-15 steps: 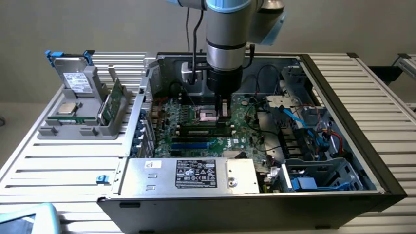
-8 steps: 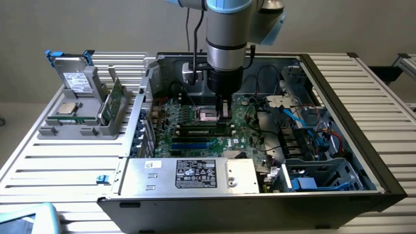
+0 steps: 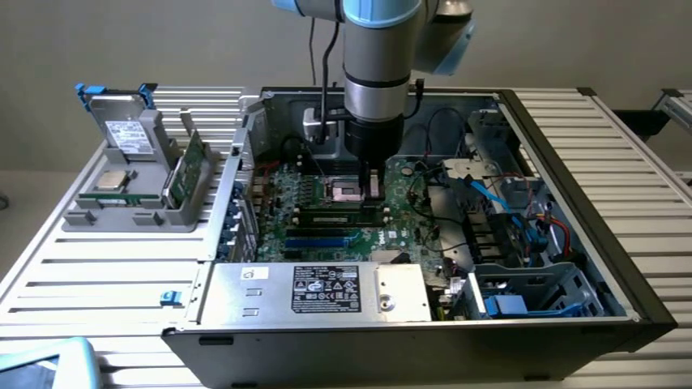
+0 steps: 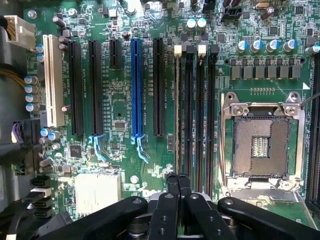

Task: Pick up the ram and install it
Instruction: 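Press down the ram until it locks into place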

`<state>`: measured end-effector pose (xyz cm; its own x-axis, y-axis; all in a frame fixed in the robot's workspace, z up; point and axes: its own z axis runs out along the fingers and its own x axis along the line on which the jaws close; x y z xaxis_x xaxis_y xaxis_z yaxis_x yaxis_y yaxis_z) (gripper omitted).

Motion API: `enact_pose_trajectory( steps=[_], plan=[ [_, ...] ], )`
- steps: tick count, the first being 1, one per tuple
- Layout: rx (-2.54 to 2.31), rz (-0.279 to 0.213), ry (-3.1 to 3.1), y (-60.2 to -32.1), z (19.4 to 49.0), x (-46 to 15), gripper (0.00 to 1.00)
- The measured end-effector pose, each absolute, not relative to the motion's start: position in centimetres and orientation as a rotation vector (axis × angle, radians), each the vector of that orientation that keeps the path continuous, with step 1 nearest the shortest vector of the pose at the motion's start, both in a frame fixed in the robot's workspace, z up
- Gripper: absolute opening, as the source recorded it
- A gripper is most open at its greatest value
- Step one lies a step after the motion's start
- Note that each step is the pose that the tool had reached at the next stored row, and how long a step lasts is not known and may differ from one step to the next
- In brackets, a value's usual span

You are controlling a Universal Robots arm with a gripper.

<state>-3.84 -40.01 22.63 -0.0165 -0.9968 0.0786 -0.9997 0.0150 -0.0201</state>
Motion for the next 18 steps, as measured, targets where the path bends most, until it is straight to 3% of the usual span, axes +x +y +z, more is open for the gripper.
enact_pose_trajectory(
  steps=[7,18],
  plan=[
    [2.171,0.107,-2.21,-40.0,23.9,-4.1,0.11],
    [2.175,0.118,-2.214,-40.0,23.5,-8.1,0.11]
  ],
)
